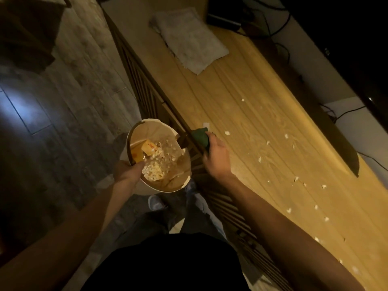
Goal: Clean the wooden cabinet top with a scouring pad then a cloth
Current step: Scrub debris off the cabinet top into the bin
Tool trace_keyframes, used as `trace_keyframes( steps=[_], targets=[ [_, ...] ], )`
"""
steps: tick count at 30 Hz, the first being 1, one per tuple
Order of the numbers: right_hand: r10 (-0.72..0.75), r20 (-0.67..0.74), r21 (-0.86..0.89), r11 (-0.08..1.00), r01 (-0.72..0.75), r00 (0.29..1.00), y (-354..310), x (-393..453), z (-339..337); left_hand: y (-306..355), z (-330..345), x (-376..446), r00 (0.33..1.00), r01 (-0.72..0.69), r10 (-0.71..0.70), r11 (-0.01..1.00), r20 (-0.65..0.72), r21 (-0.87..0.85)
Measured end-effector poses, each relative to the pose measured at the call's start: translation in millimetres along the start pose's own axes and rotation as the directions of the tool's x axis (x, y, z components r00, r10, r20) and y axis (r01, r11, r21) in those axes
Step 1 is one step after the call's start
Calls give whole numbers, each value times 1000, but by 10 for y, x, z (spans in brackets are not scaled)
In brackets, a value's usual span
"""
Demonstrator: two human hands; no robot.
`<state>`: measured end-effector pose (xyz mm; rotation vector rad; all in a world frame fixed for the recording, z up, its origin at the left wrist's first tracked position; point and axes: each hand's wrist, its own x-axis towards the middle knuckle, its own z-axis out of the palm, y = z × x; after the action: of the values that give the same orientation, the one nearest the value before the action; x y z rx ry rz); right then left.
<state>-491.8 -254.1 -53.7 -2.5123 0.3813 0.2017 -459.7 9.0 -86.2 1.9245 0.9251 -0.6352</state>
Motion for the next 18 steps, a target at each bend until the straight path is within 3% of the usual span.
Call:
trace_keyframes(
  steps=[3, 7, 11, 14, 18],
  targets=[
    [-62, 4, 202, 978, 60, 998, -18, 156, -235, 43, -10, 26, 999, 45, -46, 998, -6, -38],
    [-64, -36, 311, 948, 72, 997, 84, 559, -608, 145, 36, -11, 996, 83, -86, 992, -28, -92],
    [-50, -115, 314, 946, 84, 992, 396, 1098, -1076, 234, 163, -117, 994, 98, -107, 978, -38, -181],
    [1, -99, 282, 959, 27, 995, 703, 1489, -1420, 257, 229, -179, 988, 111, -130, 973, -81, -204],
    [-6, -181, 81, 996, 21, 983, 1137, 1942, -1809, 264, 290, -186, 981, 51, -90, 974, -172, -222]
  ],
)
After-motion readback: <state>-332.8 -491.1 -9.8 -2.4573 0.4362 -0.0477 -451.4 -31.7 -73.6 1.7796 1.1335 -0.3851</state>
